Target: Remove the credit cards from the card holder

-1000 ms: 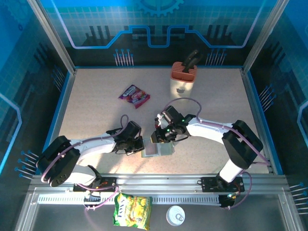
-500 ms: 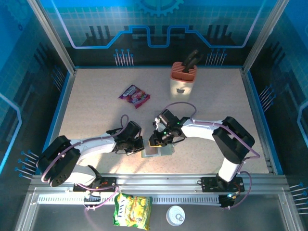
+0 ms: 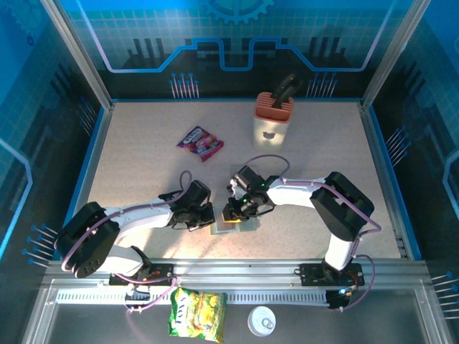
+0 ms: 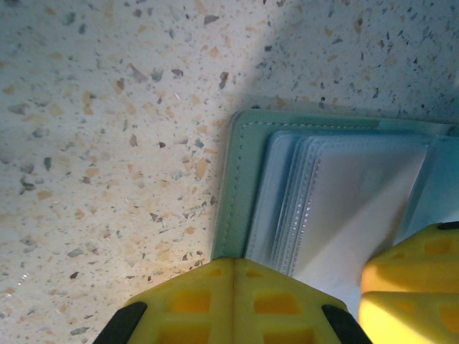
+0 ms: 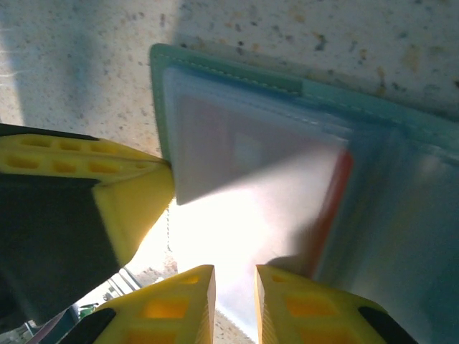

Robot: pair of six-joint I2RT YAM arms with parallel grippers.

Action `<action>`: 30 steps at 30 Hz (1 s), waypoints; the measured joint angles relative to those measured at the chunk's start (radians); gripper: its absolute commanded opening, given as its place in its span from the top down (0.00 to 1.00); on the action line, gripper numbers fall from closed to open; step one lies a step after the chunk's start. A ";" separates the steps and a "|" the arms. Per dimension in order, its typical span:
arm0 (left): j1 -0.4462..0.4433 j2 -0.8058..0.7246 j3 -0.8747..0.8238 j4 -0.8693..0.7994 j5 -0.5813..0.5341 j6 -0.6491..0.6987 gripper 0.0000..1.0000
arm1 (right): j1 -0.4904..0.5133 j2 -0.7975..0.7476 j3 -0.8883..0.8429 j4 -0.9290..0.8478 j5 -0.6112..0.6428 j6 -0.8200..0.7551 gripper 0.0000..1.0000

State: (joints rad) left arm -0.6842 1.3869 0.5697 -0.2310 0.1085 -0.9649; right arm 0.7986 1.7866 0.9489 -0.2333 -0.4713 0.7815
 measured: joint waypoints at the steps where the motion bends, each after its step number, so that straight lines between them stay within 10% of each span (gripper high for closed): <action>1: 0.000 0.000 0.000 0.000 0.000 0.000 1.00 | 0.000 0.004 0.001 -0.004 0.000 -0.002 0.78; 30: 0.000 0.001 0.005 -0.009 -0.003 0.004 1.00 | -0.055 -0.029 -0.056 0.006 -0.009 -0.029 0.81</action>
State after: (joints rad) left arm -0.6842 1.3876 0.5743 -0.2398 0.1051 -0.9611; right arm 0.7437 1.7573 0.8925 -0.2276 -0.4805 0.7525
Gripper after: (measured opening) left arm 0.041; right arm 0.191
